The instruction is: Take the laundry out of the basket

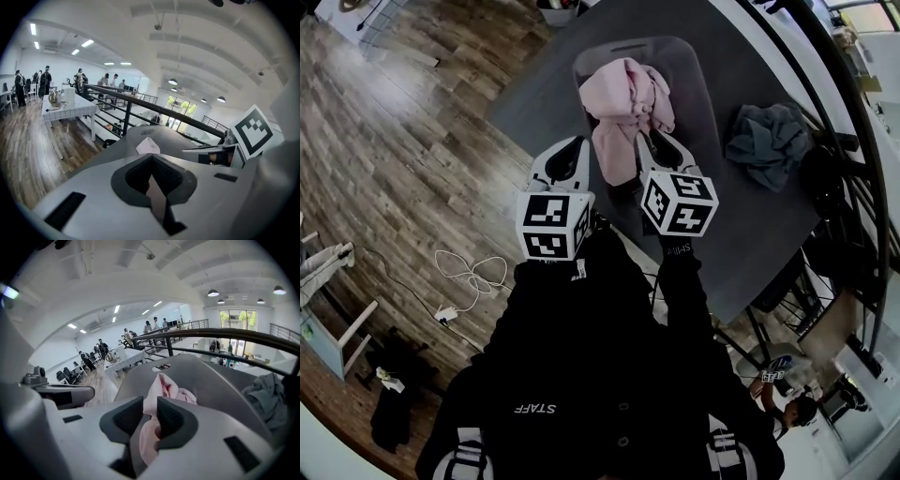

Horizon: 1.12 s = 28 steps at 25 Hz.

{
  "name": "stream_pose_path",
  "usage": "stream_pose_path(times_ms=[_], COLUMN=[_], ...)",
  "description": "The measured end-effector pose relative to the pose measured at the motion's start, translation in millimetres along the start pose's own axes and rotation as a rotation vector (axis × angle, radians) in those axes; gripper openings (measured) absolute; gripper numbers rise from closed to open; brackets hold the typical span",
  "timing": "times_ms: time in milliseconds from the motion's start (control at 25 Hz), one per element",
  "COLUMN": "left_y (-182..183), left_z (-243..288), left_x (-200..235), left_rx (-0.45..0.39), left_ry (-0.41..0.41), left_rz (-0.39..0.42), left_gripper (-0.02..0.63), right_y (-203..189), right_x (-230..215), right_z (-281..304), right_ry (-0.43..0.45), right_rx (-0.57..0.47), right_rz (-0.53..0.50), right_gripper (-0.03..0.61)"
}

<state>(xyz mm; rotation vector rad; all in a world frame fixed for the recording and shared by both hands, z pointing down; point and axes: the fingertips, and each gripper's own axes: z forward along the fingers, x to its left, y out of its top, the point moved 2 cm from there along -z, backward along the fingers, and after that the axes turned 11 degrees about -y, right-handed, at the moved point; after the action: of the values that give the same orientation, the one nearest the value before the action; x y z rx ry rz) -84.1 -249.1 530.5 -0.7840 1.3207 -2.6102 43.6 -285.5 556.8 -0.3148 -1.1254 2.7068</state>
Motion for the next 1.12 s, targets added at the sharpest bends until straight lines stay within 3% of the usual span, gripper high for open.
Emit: stream_pose_path(times_ms=[400, 800, 1120], left_y=[1.3, 0.6, -4.3], left_z=[20.4, 30.9, 32.0], left_x=[16.9, 29.5, 34.9], left_rx=[0.035, 0.054, 0.064], left_ry=[0.008, 0.021, 0.023], left_rz=[-0.008, 0.013, -0.019], left_gripper=[0.002, 0.002, 0.002], right_y=[-19.8, -45.1, -75.8], right_x=[-6.3, -15.7, -26.4], right_z=[48.0, 91.1, 131.0], right_ry=[0.013, 0.016, 0.015], right_rx=[0.101, 0.192, 0.301], right_rz=[-0.014, -0.075, -0.076], right_gripper=[0.123, 0.278, 0.398])
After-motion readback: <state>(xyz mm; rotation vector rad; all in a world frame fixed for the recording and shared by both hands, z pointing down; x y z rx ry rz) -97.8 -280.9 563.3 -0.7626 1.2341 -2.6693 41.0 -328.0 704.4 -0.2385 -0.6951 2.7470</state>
